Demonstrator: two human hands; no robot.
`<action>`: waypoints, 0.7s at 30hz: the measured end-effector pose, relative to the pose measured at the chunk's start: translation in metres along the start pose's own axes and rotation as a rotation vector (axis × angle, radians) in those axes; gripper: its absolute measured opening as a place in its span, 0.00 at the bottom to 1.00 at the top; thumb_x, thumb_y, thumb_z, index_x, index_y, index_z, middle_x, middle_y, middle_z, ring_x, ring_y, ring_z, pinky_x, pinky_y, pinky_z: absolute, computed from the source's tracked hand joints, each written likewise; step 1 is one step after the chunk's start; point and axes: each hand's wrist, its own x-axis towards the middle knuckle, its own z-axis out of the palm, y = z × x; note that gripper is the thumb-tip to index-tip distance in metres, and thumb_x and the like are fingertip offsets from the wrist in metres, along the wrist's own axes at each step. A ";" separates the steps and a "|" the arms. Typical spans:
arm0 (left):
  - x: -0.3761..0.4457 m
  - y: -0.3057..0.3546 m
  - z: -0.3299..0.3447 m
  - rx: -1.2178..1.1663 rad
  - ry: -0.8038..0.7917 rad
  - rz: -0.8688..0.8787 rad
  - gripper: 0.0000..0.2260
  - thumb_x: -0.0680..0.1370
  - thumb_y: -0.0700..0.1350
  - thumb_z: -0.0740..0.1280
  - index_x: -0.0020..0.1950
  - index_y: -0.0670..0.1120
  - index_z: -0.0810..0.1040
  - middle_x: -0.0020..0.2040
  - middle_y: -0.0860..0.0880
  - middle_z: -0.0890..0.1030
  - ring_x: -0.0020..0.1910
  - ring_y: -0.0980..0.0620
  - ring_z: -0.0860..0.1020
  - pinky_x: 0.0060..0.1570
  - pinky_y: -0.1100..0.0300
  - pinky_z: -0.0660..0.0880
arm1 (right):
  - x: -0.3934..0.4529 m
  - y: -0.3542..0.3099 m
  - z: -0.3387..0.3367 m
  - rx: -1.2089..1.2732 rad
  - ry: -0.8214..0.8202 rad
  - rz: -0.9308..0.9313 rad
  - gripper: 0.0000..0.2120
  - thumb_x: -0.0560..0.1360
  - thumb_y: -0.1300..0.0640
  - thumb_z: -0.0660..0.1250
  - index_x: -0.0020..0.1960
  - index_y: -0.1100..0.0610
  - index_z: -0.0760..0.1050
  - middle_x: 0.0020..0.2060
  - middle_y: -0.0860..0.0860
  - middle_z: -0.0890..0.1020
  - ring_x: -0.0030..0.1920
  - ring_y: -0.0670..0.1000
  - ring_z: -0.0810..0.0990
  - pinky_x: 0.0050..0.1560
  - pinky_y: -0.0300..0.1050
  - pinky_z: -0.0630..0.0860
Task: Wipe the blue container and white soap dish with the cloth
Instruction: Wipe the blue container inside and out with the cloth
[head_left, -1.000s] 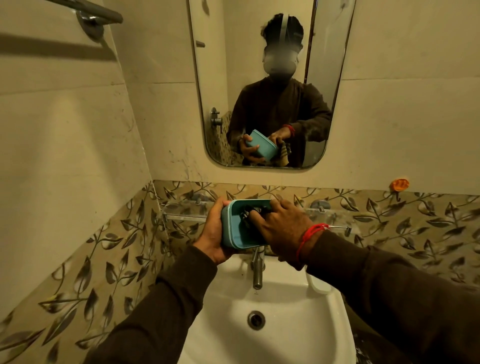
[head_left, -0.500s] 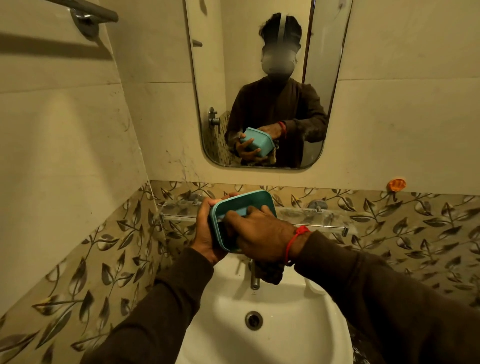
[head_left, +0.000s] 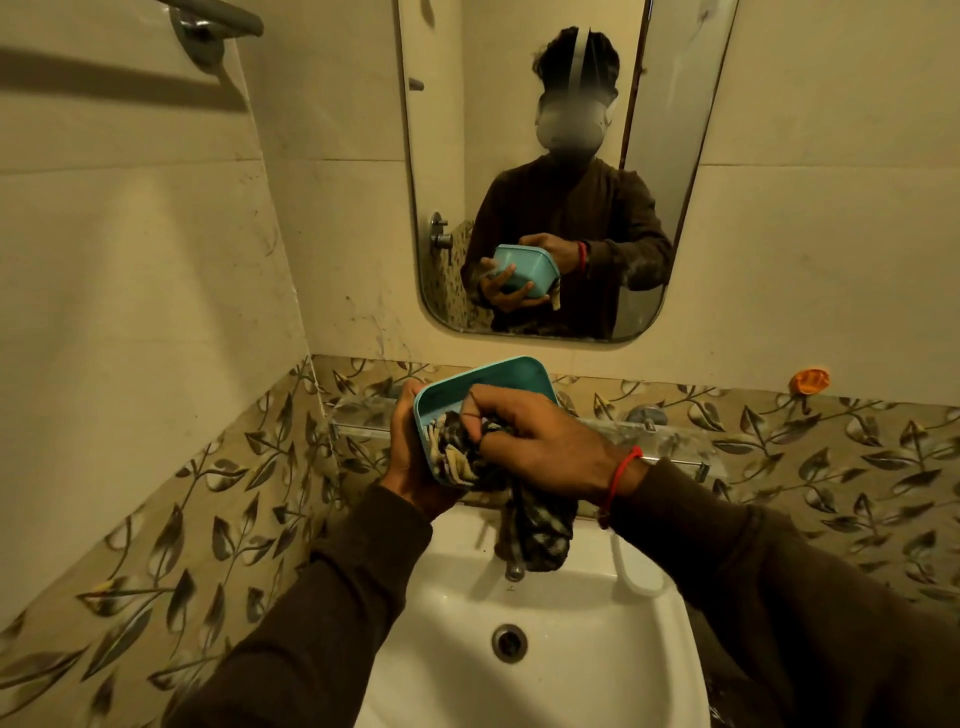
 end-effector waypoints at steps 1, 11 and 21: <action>0.000 0.001 -0.003 0.015 0.021 0.020 0.29 0.79 0.60 0.55 0.57 0.37 0.83 0.52 0.37 0.84 0.52 0.39 0.82 0.56 0.45 0.80 | -0.002 0.000 -0.002 0.114 -0.048 0.000 0.06 0.72 0.66 0.59 0.42 0.57 0.71 0.35 0.46 0.74 0.37 0.44 0.74 0.39 0.37 0.73; -0.006 0.014 0.006 0.001 -0.066 0.161 0.20 0.74 0.53 0.57 0.57 0.45 0.81 0.54 0.41 0.82 0.50 0.42 0.81 0.50 0.50 0.79 | -0.009 0.010 -0.042 0.171 0.366 0.020 0.13 0.69 0.62 0.58 0.51 0.57 0.75 0.42 0.50 0.81 0.40 0.47 0.80 0.39 0.39 0.77; -0.008 0.009 0.021 0.037 -0.061 0.224 0.18 0.74 0.50 0.57 0.58 0.46 0.77 0.56 0.39 0.80 0.52 0.41 0.79 0.51 0.48 0.78 | -0.011 0.029 0.001 -1.144 0.123 0.071 0.32 0.76 0.50 0.66 0.75 0.56 0.58 0.66 0.55 0.75 0.63 0.56 0.70 0.61 0.52 0.72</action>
